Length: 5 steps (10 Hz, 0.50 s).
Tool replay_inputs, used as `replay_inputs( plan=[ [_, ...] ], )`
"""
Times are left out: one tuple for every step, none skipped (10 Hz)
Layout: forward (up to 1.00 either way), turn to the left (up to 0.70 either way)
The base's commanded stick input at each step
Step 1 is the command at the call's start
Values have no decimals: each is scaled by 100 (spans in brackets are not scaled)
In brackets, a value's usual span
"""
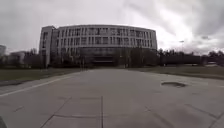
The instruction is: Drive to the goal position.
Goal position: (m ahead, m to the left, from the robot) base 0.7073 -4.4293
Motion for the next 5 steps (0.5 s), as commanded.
replay_inputs(
  plan=[
    [70,0],
    [70,0],
    [70,0],
    [70,0],
    [70,0]
  ],
)
